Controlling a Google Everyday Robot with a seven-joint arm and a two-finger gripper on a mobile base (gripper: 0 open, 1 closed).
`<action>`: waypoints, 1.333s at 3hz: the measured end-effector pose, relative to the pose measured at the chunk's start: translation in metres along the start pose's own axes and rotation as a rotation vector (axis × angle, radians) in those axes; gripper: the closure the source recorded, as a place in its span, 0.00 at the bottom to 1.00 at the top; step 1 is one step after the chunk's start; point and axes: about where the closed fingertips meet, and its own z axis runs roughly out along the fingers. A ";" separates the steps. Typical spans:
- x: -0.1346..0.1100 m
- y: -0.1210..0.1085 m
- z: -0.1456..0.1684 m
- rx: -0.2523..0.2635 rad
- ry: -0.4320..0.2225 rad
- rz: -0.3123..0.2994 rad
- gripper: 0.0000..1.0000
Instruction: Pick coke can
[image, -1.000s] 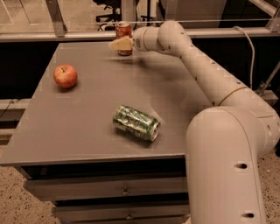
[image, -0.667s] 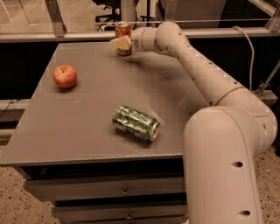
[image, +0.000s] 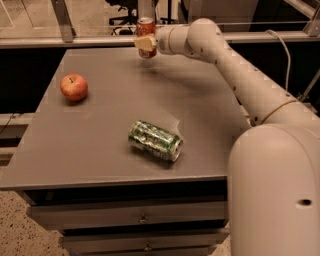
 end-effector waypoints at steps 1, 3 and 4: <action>-0.017 0.016 -0.042 -0.045 -0.030 -0.010 1.00; -0.036 0.053 -0.146 -0.149 -0.045 -0.014 1.00; -0.036 0.053 -0.146 -0.149 -0.045 -0.014 1.00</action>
Offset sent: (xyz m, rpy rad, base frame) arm -0.1395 -0.0642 0.0663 0.0389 -0.0165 0.1435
